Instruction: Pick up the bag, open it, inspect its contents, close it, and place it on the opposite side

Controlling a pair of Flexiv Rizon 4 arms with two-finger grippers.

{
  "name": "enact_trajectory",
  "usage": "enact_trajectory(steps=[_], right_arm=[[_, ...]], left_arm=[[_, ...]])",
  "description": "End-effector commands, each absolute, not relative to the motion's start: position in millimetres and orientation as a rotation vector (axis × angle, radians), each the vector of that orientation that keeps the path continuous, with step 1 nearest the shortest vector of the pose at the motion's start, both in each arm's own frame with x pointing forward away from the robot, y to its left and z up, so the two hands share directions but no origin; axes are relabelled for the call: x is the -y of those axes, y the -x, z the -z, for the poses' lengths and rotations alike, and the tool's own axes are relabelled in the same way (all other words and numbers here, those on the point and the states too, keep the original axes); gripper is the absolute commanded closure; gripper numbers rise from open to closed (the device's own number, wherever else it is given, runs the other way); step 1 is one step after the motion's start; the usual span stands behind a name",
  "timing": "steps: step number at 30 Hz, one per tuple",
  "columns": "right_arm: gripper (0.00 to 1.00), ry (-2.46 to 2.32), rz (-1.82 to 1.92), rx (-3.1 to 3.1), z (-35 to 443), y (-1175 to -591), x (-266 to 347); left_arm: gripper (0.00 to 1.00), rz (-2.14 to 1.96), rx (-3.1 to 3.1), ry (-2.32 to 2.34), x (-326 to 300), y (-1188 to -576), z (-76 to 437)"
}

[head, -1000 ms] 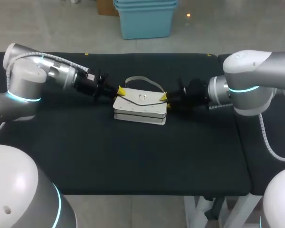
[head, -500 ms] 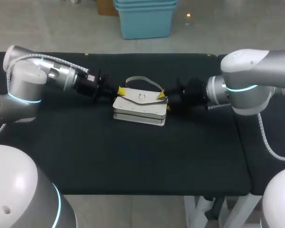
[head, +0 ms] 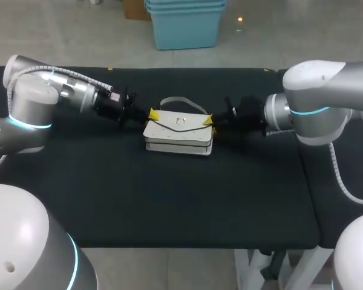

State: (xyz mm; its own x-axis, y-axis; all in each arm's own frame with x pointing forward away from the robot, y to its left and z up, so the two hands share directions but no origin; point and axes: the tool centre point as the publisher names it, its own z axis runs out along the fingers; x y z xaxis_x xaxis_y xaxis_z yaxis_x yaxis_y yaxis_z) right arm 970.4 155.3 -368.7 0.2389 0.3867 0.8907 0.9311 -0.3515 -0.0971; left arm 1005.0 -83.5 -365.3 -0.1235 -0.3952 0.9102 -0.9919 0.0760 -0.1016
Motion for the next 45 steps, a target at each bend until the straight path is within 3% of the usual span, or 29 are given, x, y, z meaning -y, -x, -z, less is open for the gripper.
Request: enact_trajectory(steps=[1,2,3,7,8,10,11,14,15,17,25,27,28,29,30,31,45], right_arm=[[0.61,1.879,1.067,1.210,365.0,-968.9,-163.9],[0.52,1.879,1.067,1.208,366.2,-968.5,-163.4],[0.45,1.879,1.067,1.207,366.8,-968.4,-163.2],[0.35,1.880,1.064,1.201,368.5,-966.5,-162.4],[0.35,1.880,1.064,1.201,368.5,-966.3,-161.8],[0.46,1.878,1.066,1.202,368.2,-966.2,-161.4],[0.51,1.876,1.066,1.202,368.1,-966.2,-161.3],[0.55,1.869,1.064,1.207,368.3,-966.0,-162.0],[0.62,1.867,1.062,1.208,369.6,-965.6,-162.4],[1.00,1.859,1.055,1.210,372.2,-964.9,-162.8],[1.00,1.844,1.038,1.220,377.7,-963.2,-163.9],[1.00,1.840,1.024,1.231,375.9,-962.8,-161.9],[0.83,1.840,1.023,1.238,373.7,-962.3,-161.7],[0.56,1.845,1.024,1.246,371.6,-961.8,-160.7],[0.19,1.846,1.024,1.260,369.2,-961.3,-159.7],[0.00,1.851,1.026,1.265,367.3,-961.3,-158.1],[0.00,1.927,1.011,1.379,349.2,-944.8,-138.4]], left_arm=[[1.00,-1.035,1.625,-1.416,90.7,-998.9,362.5],[0.76,-1.035,1.624,-1.418,90.7,-998.9,362.5],[0.69,-1.034,1.623,-1.419,90.7,-998.9,362.6],[0.62,-1.037,1.612,-1.429,89.3,-999.8,363.8],[0.68,-1.039,1.608,-1.431,88.6,-1000.2,364.1],[0.93,-1.041,1.601,-1.438,87.8,-1001.3,365.2],[1.00,-1.040,1.599,-1.443,87.9,-1001.8,365.9],[1.00,-1.037,1.598,-1.456,88.3,-1002.5,368.5],[1.00,-1.035,1.596,-1.460,88.1,-1002.6,369.4],[1.00,-1.030,1.591,-1.467,87.5,-1002.7,371.3],[1.00,-1.020,1.576,-1.484,85.4,-1002.1,373.7],[0.54,-1.021,1.570,-1.491,83.6,-1001.3,371.1],[0.28,-1.023,1.570,-1.493,82.7,-1000.5,369.3],[0.00,-1.026,1.567,-1.497,82.1,-999.8,367.4],[0.00,-1.027,1.566,-1.500,81.3,-998.7,365.2],[0.00,-1.027,1.565,-1.500,80.5,-997.3,362.4],[0.00,-1.035,1.577,-1.583,58.4,-971.6,317.6]])
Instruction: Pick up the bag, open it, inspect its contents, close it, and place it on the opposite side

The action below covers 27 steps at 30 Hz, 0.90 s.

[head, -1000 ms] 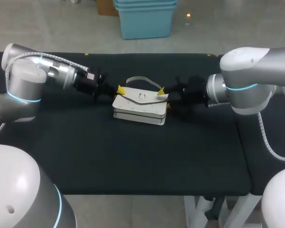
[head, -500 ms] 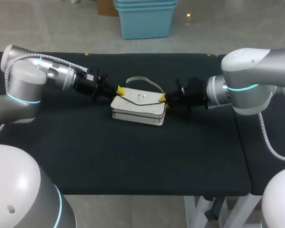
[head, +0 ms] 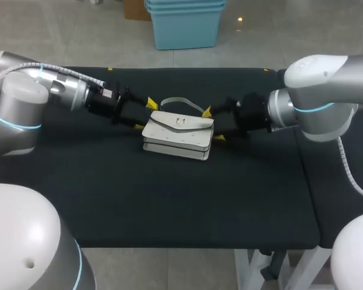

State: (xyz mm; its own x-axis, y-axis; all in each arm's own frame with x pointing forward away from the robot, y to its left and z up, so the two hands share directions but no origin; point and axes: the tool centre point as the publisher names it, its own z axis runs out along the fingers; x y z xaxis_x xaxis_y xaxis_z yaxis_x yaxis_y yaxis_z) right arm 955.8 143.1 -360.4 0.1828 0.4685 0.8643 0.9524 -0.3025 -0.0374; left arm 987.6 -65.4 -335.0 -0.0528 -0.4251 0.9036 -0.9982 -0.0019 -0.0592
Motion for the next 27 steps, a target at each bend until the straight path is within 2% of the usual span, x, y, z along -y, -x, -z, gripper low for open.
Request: enact_trajectory(steps=[1,9,10,12,16,19,27], right_arm=[[0.00,1.936,1.012,1.390,347.7,-942.5,-136.5],[0.00,1.997,1.004,1.526,334.3,-924.2,-128.9],[0.03,2.000,0.998,1.537,334.1,-921.9,-129.6],[0.24,2.023,0.965,1.585,335.1,-916.9,-131.7],[0.43,2.050,0.925,1.632,340.3,-907.2,-134.9],[0.51,2.041,0.902,1.631,344.9,-902.5,-137.3],[0.51,1.989,0.865,1.627,355.5,-899.8,-156.2]], left_arm=[[0.00,-1.022,1.576,-1.617,55.9,-970.4,314.8],[0.00,-0.876,1.594,-1.898,29.7,-973.6,303.4],[0.00,-0.861,1.572,-1.951,26.3,-974.0,302.2],[0.00,-0.825,1.588,-2.016,19.4,-975.4,300.7],[0.00,-0.747,1.601,-2.097,6.8,-974.9,299.3],[0.00,-0.717,1.603,-2.131,-4.5,-976.7,300.0],[0.00,-0.709,1.643,-2.101,-19.4,-976.7,308.6]])
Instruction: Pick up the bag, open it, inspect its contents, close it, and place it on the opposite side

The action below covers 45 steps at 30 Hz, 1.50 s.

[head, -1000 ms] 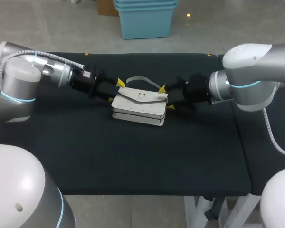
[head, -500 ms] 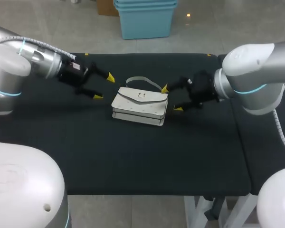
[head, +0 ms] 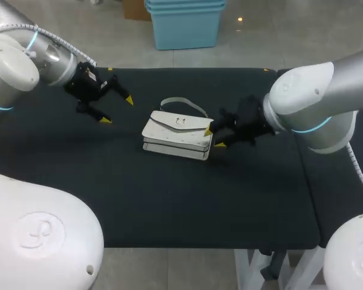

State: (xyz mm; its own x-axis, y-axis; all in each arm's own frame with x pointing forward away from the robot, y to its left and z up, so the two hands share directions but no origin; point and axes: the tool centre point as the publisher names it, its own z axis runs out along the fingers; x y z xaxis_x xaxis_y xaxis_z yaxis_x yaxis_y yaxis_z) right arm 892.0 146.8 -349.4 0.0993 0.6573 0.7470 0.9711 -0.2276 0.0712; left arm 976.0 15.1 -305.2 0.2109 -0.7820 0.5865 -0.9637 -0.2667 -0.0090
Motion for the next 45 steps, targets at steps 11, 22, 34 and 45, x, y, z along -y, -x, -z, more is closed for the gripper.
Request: enact_trajectory(steps=[11,22,34,45], right_arm=[[0.51,2.002,0.818,1.579,372.0,-907.3,-159.1],[0.92,1.992,0.839,1.550,369.9,-920.3,-161.8],[1.00,1.965,0.762,1.609,374.3,-944.1,-125.6],[1.00,1.965,0.762,1.609,374.3,-944.1,-125.6]], left_arm=[[0.00,-0.696,1.727,-2.013,-25.5,-976.8,315.0],[0.00,-0.610,1.878,-1.909,-25.1,-976.4,318.9],[0.00,-0.487,2.006,-1.841,-25.6,-974.2,326.1],[0.00,-0.487,2.006,-1.841,-25.6,-974.2,326.1]])
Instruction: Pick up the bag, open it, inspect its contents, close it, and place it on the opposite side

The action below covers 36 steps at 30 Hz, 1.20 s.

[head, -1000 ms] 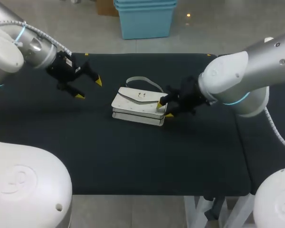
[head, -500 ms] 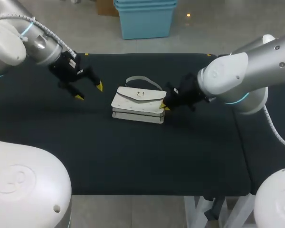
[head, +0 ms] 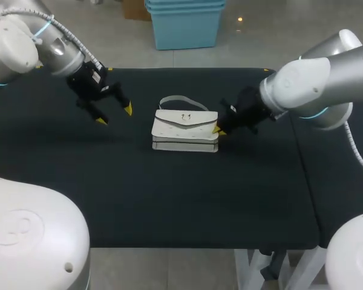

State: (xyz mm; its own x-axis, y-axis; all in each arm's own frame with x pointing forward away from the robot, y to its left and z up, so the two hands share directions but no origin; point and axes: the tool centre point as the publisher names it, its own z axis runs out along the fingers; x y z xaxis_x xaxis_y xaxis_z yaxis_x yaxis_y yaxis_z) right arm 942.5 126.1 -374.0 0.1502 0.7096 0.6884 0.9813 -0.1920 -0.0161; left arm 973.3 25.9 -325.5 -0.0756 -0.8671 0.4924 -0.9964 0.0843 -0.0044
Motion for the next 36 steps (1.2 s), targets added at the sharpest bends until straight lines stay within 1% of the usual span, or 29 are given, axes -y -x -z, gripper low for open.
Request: enact_trajectory(steps=[1,7,14,21,28,36], right_arm=[[1.00,1.965,0.762,1.609,374.3,-944.1,-125.6],[1.00,1.965,0.762,1.609,374.3,-944.1,-125.6],[1.00,2.150,0.737,1.643,380.5,-984.5,-51.9],[1.00,2.270,0.655,1.746,382.9,-1018.0,18.4],[1.00,2.281,0.594,1.855,378.7,-1038.7,73.9],[1.00,2.361,0.482,1.945,370.5,-1061.1,122.6]], left_arm=[[0.00,-0.487,2.006,-1.841,-25.6,-974.2,326.1],[0.00,-0.481,2.027,-1.853,-28.8,-977.8,323.1],[0.00,-0.397,2.164,-1.843,-58.9,-991.7,303.7],[0.00,-0.295,2.271,-1.716,-80.1,-1004.5,299.4],[0.00,-0.228,2.318,-1.666,-92.2,-1015.7,299.2],[0.00,-0.172,2.352,-1.652,-103.0,-1023.3,299.4]])
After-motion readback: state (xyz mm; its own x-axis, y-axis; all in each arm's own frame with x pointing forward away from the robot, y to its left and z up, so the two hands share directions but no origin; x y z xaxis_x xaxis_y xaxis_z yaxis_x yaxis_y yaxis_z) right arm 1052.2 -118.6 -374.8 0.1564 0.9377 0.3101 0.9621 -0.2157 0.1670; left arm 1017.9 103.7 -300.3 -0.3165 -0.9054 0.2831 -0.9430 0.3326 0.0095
